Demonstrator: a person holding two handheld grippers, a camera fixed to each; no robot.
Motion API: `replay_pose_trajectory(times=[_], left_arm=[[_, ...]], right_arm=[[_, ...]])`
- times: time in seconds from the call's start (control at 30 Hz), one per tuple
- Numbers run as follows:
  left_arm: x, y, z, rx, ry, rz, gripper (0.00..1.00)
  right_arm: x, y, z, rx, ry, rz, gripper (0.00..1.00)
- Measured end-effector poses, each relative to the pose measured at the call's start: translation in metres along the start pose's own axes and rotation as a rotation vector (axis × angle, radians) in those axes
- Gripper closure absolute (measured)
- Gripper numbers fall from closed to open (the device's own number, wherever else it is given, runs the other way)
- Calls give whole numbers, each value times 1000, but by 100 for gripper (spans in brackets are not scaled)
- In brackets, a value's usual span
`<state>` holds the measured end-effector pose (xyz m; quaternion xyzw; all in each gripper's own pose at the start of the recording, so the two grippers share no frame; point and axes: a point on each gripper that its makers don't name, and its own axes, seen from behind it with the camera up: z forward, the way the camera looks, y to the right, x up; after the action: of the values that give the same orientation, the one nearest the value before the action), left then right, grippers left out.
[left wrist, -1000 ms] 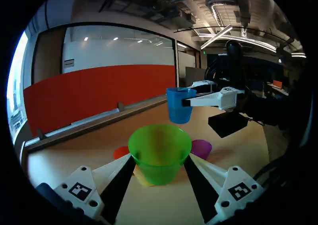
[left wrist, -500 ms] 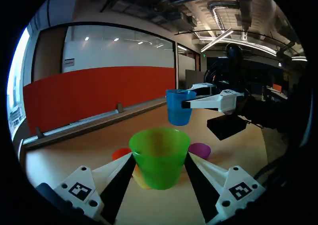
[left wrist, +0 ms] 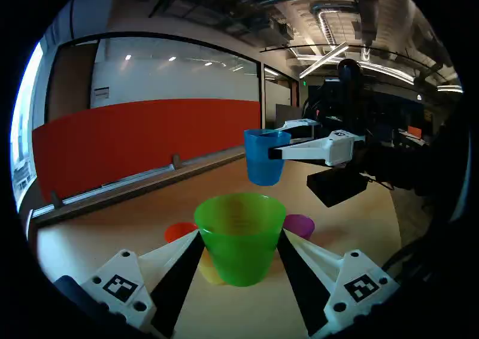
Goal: Pour water
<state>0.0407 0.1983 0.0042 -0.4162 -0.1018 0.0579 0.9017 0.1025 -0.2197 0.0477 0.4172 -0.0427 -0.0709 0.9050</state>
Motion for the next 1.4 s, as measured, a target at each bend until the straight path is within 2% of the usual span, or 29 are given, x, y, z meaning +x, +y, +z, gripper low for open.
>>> replay_pose_trajectory(times=[0.37, 1.4], left_arm=[[-4, 4, 1, -8, -10, 1, 17], [-9, 9, 10, -37, -1, -4, 17]], right_arm=[[16, -4, 0, 20, 2, -82, 10], [46, -10, 16, 71, -15, -287, 10]])
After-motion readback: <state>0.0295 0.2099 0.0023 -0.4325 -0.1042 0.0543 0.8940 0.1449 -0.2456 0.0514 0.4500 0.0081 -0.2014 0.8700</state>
